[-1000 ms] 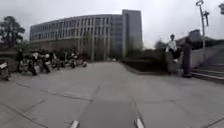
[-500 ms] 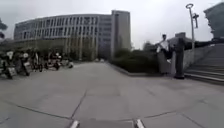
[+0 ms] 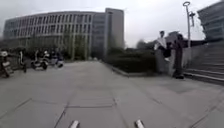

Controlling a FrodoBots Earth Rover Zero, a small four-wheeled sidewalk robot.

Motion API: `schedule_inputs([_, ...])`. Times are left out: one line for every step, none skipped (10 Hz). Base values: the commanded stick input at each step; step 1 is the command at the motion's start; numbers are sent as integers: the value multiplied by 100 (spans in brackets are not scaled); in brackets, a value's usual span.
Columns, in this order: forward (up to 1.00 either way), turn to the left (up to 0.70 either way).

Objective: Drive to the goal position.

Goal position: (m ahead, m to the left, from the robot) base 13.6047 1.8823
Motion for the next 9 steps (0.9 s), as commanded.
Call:
schedule_inputs([100,6])
schedule_inputs([100,6])
schedule_inputs([100,6])
schedule_inputs([100,6])
schedule_inputs([100,6])
schedule_inputs([100,6])
schedule_inputs([100,6])
schedule_inputs([100,6])
schedule_inputs([100,6])
